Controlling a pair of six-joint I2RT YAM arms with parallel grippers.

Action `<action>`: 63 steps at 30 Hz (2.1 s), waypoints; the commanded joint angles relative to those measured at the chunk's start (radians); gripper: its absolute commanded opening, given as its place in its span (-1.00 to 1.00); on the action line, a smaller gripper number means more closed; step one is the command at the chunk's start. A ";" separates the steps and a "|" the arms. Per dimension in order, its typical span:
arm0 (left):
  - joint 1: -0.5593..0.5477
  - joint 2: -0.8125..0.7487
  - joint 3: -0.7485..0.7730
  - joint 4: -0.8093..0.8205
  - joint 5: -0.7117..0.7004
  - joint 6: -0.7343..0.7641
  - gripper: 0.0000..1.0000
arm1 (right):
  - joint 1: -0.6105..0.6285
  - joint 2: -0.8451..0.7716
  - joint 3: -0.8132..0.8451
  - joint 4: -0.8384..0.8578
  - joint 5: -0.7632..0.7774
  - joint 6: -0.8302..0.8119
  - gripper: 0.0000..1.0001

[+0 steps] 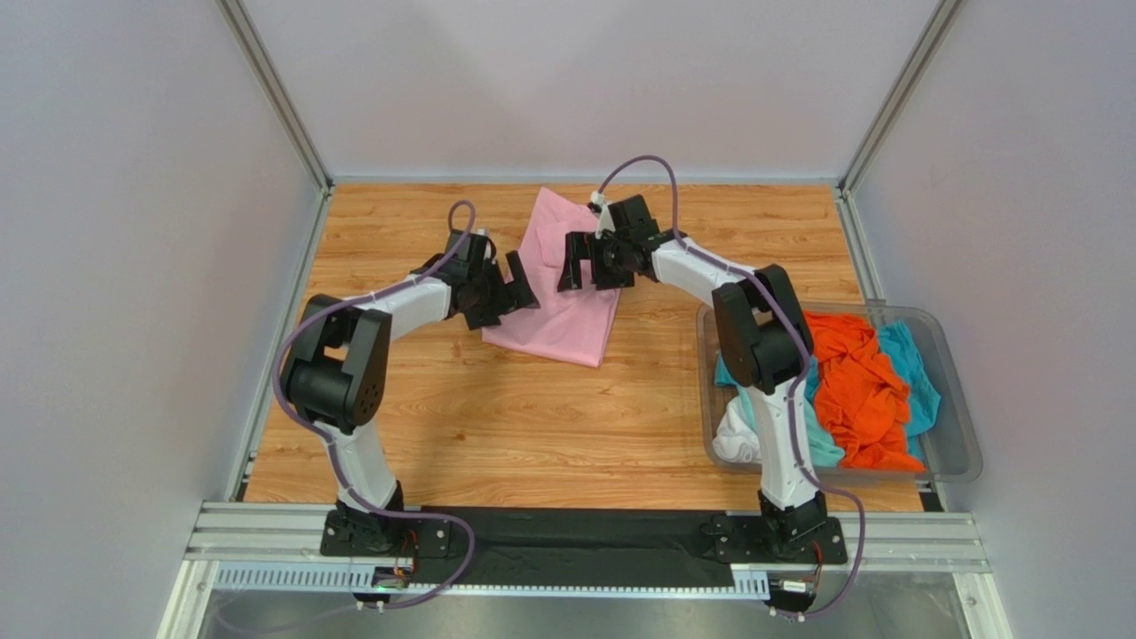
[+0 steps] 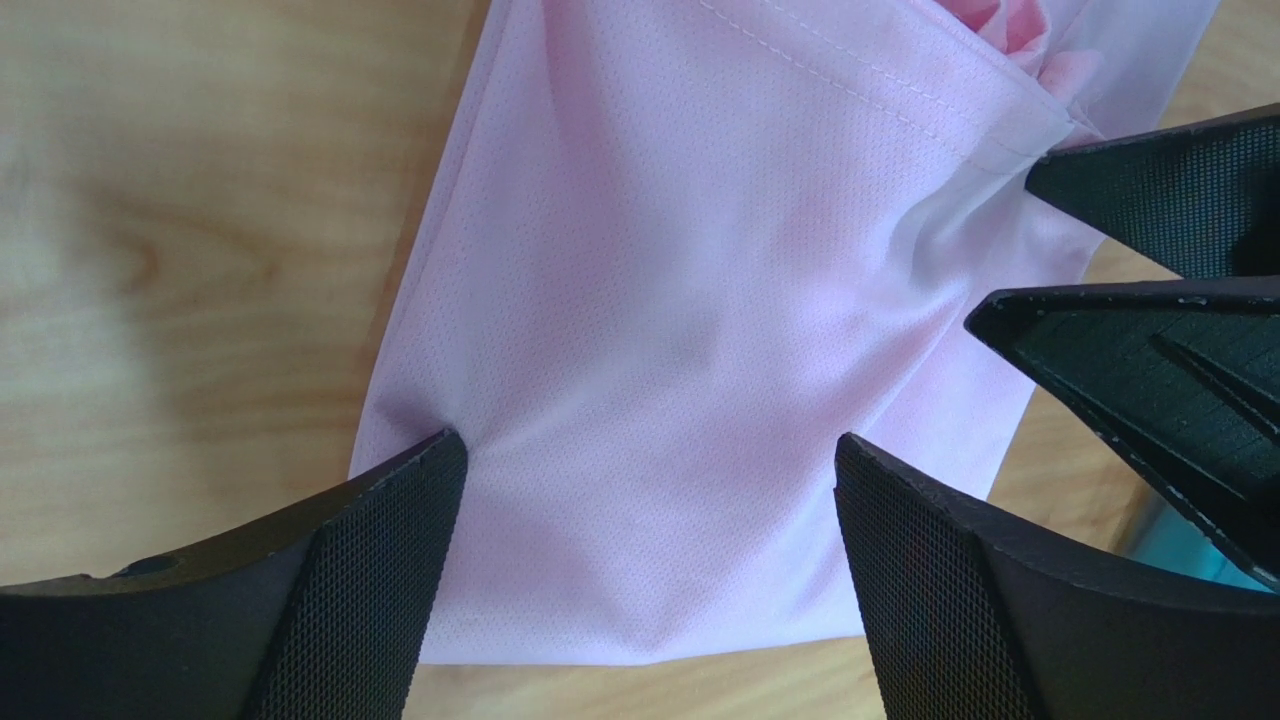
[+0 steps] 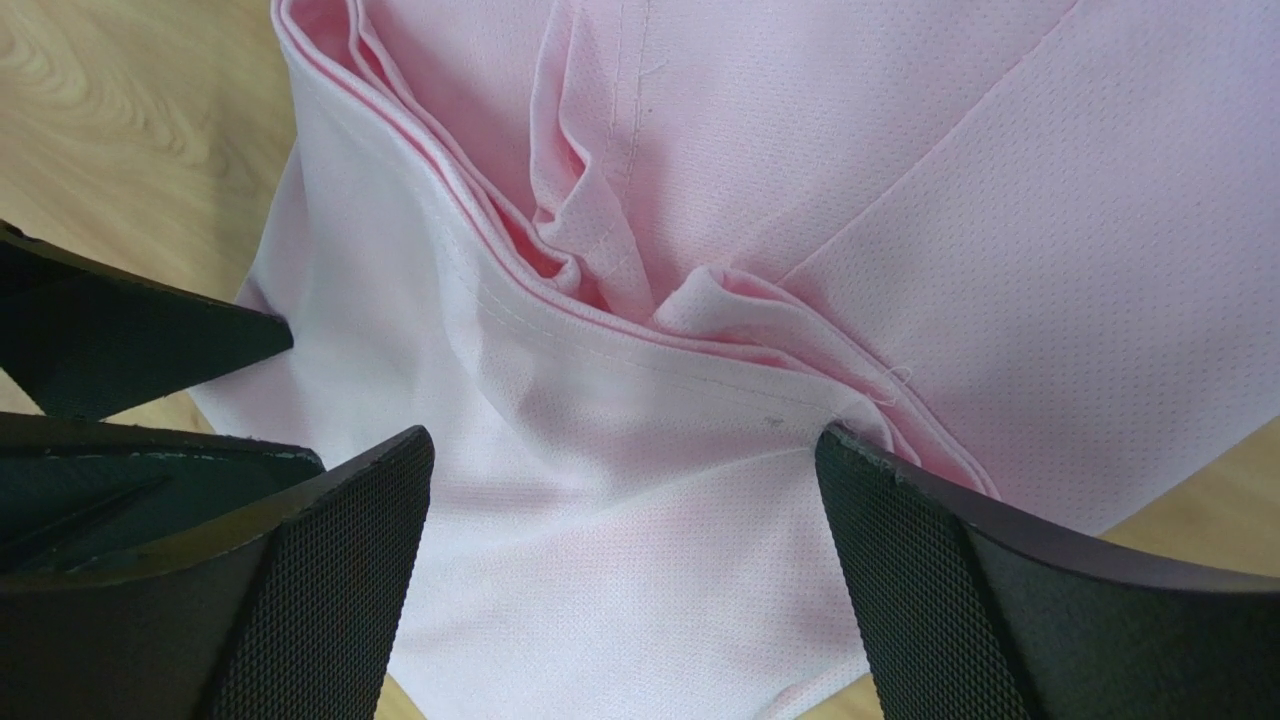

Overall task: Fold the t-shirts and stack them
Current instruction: Fold the tshirt

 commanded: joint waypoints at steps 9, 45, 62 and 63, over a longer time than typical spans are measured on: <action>-0.038 -0.468 -0.469 -0.156 -0.036 -0.074 0.99 | 0.192 -0.413 -0.513 0.041 0.148 0.043 1.00; -0.021 -0.792 -0.676 -0.446 -0.237 -0.227 -0.74 | 0.810 -0.576 -0.642 -0.036 0.400 -0.065 0.72; -0.021 -0.866 -0.660 -0.492 -0.242 -0.224 -1.00 | 0.842 -0.490 -0.696 -0.046 0.469 -0.046 -0.26; -0.020 -0.875 -0.660 -0.498 -0.243 -0.227 -1.00 | 0.849 -0.473 -0.691 -0.045 0.472 -0.048 -0.30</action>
